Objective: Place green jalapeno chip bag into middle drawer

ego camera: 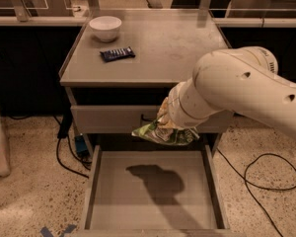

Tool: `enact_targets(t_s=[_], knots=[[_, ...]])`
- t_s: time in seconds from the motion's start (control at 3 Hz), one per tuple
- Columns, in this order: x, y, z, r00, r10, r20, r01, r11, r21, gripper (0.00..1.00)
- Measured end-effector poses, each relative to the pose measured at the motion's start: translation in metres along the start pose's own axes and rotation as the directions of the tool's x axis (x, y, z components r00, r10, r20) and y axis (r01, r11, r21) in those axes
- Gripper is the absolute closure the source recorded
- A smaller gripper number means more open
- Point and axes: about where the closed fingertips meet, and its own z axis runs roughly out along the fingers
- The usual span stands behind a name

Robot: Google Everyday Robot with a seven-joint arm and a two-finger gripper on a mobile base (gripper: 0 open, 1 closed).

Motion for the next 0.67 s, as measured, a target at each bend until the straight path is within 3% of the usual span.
enact_targets(t_s=[0.67], knots=[[0.007, 0.011, 0.012, 0.999, 0.032, 0.008, -0.032, 0.9995, -0.004, 1.0]])
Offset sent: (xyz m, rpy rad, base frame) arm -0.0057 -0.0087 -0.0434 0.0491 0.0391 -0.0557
